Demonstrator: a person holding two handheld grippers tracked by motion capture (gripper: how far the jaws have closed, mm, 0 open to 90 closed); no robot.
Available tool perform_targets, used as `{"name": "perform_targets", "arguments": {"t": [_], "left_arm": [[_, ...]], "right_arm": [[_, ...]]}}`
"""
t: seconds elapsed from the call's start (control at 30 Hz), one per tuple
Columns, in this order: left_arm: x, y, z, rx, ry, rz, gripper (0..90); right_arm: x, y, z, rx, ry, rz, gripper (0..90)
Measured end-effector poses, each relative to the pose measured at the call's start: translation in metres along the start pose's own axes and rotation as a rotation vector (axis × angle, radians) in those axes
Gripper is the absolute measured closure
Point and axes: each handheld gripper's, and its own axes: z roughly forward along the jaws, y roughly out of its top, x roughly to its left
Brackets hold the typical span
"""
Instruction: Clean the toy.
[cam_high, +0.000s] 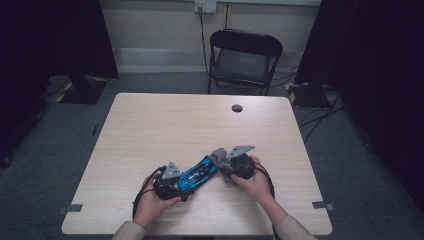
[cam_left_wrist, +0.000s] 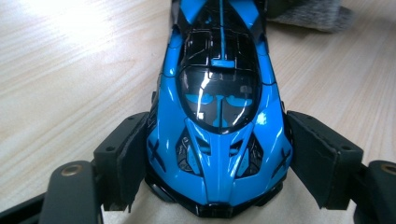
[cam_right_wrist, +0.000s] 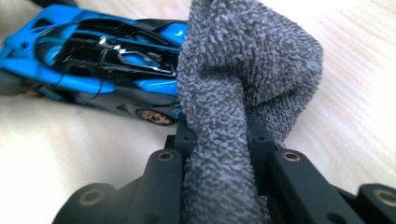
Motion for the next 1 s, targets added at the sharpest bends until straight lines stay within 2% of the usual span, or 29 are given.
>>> {"name": "perform_targets", "arguments": {"t": [0.1, 0.17, 0.27, 0.37, 0.47, 0.57, 0.7, 0.8, 0.93, 1.0], "left_arm": [[-0.001, 0.000, 0.000, 0.006, -0.002, 0.004, 24.9], [-0.001, 0.000, 0.000, 0.002, -0.005, -0.018, 24.8], [0.000, 0.000, 0.000, 0.004, -0.005, -0.018, 24.8], [-0.002, 0.001, 0.001, 0.014, 0.003, 0.001, 24.8], [-0.002, 0.001, 0.002, 0.012, 0.003, -0.006, 24.7], [-0.003, 0.001, 0.002, 0.008, 0.012, -0.007, 24.7], [-0.003, 0.002, 0.003, 0.010, 0.018, -0.013, 24.7], [-0.003, 0.002, 0.004, 0.009, 0.016, -0.014, 24.7], [-0.004, 0.002, 0.003, 0.011, 0.014, -0.004, 24.7], [-0.003, 0.002, 0.003, 0.007, 0.010, -0.021, 24.6]], "right_arm": [[-0.003, 0.006, 0.007, -0.004, -0.009, -0.001, 73.0], [-0.004, 0.009, 0.010, -0.006, -0.010, -0.004, 73.0], [-0.005, 0.010, 0.009, -0.008, -0.011, -0.004, 73.0], [-0.007, 0.006, -0.002, -0.030, -0.012, 0.014, 73.0], [-0.007, -0.001, -0.014, -0.040, -0.011, 0.021, 73.0], [-0.003, -0.006, -0.027, -0.032, -0.014, -0.001, 73.0], [0.008, -0.010, -0.039, -0.034, 0.020, -0.019, 73.0], [0.016, -0.011, -0.034, -0.008, 0.041, -0.036, 73.0], [0.025, -0.006, -0.014, 0.020, 0.053, -0.059, 73.0], [0.027, 0.000, -0.005, 0.022, 0.051, -0.064, 73.1]]}}
